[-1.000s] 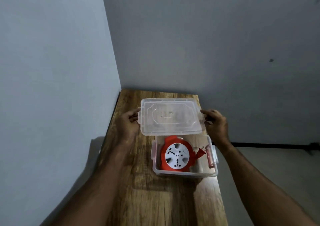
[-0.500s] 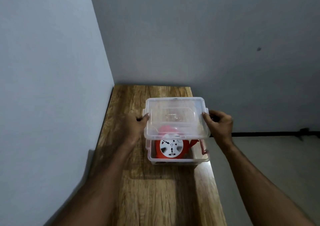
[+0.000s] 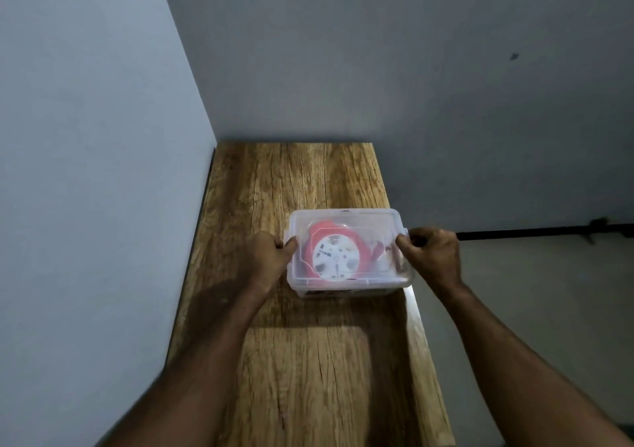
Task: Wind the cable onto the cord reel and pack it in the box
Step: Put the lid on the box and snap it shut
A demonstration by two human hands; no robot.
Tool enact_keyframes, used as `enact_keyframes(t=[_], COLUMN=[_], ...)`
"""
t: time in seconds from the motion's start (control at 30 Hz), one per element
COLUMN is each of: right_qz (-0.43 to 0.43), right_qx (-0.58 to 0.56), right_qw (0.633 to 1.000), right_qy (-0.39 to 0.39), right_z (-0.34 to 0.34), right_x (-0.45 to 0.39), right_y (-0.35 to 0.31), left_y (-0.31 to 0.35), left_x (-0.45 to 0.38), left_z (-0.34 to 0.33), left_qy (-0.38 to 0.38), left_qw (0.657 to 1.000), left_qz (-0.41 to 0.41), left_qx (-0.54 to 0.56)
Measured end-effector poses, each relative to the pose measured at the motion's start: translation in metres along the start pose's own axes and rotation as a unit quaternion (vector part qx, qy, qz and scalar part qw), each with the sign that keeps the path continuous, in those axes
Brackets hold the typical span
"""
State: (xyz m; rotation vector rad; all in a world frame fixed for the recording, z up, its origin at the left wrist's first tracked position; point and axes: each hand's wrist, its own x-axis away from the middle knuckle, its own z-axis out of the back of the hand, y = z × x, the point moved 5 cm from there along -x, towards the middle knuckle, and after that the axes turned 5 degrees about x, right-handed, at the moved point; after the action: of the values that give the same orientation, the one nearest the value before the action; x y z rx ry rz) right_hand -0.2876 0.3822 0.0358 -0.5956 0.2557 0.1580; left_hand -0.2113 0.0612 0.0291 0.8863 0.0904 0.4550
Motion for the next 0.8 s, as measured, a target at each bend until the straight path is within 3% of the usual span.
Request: enact_keyframes(t=[0.43, 0.6, 0.7, 0.8], right_qz=[-0.069, -0.096, -0.144, -0.253], right_qx=[-0.110, -0.170, -0.242, -0.345], right_qw=[0.989, 0.978, 0.957, 0.895], right_qy=[-0.074, -0.072, -0.073, -0.129], right_z=[-0.009, -0.015, -0.015, -0.027], right_x=[0.010, 0.011, 0.012, 0.016], right_y=[0.004, 0.010, 0.015, 0.025], left_y=[-0.015, -0.029, -0.029, -0.016], left_x=[-0.009, -0.011, -0.014, -0.012], left_z=[-0.011, -0.018, -0.021, -0.019], left_qy=[-0.067, -0.091, -0.092, -0.077], left_qw=[0.994, 0.966, 0.958, 0.974], left_qz=[0.048, 0.131, 0.167, 0.158], left_qx=[0.072, 0.201, 0.214, 0.146])
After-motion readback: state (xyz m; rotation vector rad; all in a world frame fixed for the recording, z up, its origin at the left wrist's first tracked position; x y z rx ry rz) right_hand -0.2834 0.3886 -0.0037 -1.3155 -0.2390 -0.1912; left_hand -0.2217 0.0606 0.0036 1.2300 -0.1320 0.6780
